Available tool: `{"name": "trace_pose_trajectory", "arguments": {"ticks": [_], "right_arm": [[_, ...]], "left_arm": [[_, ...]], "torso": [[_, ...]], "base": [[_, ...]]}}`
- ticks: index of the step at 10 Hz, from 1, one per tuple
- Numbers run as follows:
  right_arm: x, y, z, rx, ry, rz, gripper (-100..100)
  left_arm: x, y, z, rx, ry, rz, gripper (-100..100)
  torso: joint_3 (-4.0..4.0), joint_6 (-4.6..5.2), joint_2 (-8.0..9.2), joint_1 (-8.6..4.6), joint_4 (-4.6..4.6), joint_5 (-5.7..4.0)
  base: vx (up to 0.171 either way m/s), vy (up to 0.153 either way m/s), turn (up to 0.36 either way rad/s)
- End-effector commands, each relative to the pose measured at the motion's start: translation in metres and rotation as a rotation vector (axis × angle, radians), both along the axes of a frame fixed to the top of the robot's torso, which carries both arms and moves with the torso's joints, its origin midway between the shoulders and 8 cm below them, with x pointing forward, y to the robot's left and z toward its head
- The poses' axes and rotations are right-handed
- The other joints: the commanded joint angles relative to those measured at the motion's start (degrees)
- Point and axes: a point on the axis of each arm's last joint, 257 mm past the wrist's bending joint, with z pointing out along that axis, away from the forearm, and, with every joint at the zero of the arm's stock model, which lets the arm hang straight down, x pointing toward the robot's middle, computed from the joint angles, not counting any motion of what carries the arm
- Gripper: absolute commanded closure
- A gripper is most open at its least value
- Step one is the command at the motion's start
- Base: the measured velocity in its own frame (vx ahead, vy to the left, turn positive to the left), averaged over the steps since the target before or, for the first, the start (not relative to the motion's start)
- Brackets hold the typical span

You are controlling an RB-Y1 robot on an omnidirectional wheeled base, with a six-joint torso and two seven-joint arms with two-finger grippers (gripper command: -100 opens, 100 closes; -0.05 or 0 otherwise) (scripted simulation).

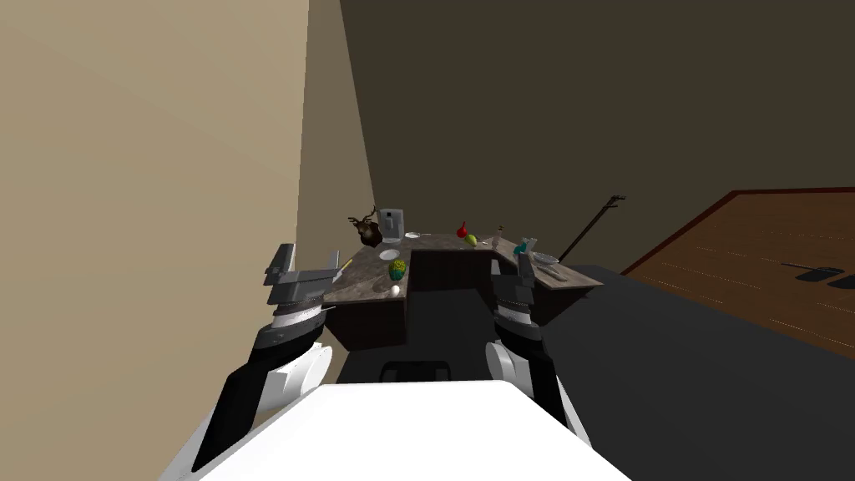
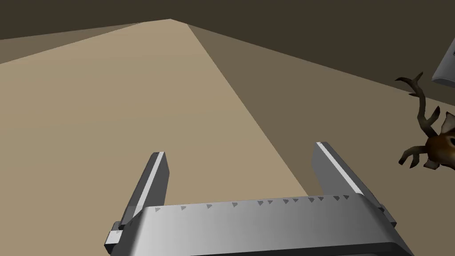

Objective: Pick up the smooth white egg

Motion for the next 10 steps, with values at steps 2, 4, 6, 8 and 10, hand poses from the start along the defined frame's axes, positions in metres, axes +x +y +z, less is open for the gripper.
{"name": "trace_pose_trajectory", "arguments": {"ticks": [2,4,6,8,10], "right_arm": [[0.0,0.0,0.0,0.0,0.0,0.0,0],[0.0,0.0,0.0,0.0,0.0,0.0,0],[0.0,0.0,0.0,0.0,0.0,0.0,0],[0.0,0.0,0.0,0.0,0.0,0.0,0],[0.0,0.0,0.0,0.0,0.0,0.0,0]], "left_arm": [[0.011,0.002,-0.008,0.011,0.051,-0.024,-100],[0.021,0.006,-0.017,0.009,0.098,-0.036,-100],[0.032,0.013,-0.029,0.0,0.155,-0.045,-100],[0.043,0.021,-0.042,-0.014,0.216,-0.051,-100],[0.05,0.026,-0.05,-0.025,0.256,-0.052,-100]], "torso": [[-0.03,0.0,-0.05,-0.14,-0.01,-0.03],[-0.09,0.01,-0.15,-0.36,-0.03,-0.08],[-0.1,0.01,-0.17,-0.45,-0.04,-0.1],[-0.13,0.0,-0.22,-0.49,-0.05,-0.11],[-0.14,0.0,-0.24,-0.63,-0.06,-0.14]], "base": [[0.025,-0.064,-0.009],[0.043,-0.111,-0.009],[0.041,-0.114,-0.013],[0.056,-0.137,-0.016],[0.056,-0.138,-0.008]]}}
